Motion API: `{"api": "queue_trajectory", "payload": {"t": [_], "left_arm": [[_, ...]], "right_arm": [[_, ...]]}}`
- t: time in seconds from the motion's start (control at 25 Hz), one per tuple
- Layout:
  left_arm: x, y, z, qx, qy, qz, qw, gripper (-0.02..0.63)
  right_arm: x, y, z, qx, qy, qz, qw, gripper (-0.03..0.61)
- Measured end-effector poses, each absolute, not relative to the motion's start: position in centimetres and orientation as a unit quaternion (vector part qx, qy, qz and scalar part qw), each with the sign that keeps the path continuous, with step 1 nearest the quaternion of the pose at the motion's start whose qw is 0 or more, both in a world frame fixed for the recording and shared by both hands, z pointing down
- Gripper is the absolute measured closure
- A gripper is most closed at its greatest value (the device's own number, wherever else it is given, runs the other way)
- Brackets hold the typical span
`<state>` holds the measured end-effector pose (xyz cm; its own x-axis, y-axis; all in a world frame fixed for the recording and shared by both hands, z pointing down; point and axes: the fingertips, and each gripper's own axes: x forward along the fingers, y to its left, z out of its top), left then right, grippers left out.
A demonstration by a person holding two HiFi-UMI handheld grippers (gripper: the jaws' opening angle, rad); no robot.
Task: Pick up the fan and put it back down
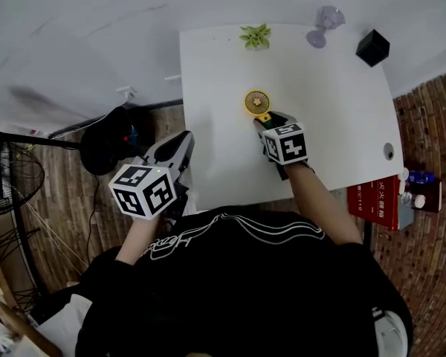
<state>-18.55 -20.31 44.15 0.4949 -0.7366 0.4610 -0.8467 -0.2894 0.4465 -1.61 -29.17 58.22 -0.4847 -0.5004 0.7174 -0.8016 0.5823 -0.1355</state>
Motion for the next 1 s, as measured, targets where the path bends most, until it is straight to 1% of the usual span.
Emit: {"api": "queue_trajectory", "payload": {"t": [0.44,0.64,1.0], "left_arm": [[-17.8,-19.1,43.0,0.803,-0.495,0.081,0.322,0.580],[-17.2,-18.1,42.4,0.805,-0.495,0.078,0.317,0.580],[-15.6,-15.5,40.2,0.814,-0.493,0.063,0.300,0.580]], "right_arm": [[-0.8,-28.3,55.6,0.396,-0.840,0.222,0.297,0.397],[-0.6,-27.3,53.2,0.396,-0.851,0.213,0.272,0.397],[-0.2,-23.7,46.4,0.385,-0.880,0.180,0.212,0.397]]}}
